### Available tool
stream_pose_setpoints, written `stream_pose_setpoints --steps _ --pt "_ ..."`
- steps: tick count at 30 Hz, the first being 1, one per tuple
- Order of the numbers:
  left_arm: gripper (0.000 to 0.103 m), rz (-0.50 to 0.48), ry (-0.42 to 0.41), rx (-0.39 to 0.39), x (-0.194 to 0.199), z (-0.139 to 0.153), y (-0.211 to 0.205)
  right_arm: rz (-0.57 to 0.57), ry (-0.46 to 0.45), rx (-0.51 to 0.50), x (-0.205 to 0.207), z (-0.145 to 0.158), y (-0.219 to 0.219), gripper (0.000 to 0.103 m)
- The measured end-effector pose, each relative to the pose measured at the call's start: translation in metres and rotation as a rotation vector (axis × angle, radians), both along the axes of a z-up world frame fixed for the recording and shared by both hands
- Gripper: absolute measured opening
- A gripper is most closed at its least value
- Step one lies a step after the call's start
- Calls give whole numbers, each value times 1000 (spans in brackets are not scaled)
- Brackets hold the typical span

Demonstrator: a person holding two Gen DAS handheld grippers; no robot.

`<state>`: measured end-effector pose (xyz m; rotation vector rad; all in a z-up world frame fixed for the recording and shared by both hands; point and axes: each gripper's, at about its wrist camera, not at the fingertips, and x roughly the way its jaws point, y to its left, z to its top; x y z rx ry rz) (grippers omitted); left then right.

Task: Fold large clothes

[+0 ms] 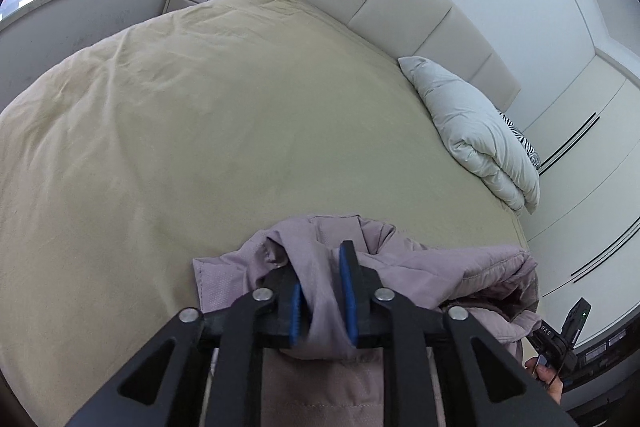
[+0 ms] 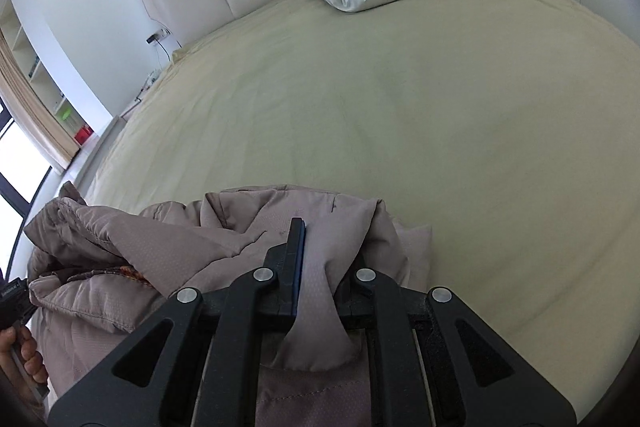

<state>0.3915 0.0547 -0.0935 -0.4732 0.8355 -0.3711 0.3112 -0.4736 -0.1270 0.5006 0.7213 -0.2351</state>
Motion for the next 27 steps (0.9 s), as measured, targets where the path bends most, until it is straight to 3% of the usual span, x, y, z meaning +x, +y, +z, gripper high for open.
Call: stream_pose_setpoints --steps 3,4,7,9,11,13,16,20,21,24,27 --pt "57 67 -119 39 -28 35 11 20 -31 -2 -11 7 -5 16" --pt "60 84 -159 53 -38 46 13 30 -28 -8 -13 11 -5 17" --pt "60 47 -233 120 -58 68 -1 46 -51 -34 -33 28 -1 30" --pt "60 -5 -267 191 -68 72 -22 37 -84 -54 -59 42 18 60" --pt "60 -43 -284 254 -74 68 -43 27 -121 -85 -70 57 29 67" --pt "60 -80 -282 302 -75 59 -65 67 -116 -120 -70 68 49 67" --pt "60 -119 -264 408 -67 40 -97 180 -35 -210 -55 72 94 66" --pt "60 -126 -249 570 -45 15 -129 298 75 -333 -22 55 148 43" --pt "60 -132 -238 588 -38 9 -134 309 106 -334 -11 46 155 38" --pt "61 -156 -185 632 -17 -11 -144 286 168 -289 18 15 155 37" --pt "62 -140 -183 657 0 -23 -146 245 202 -217 43 -7 142 37"
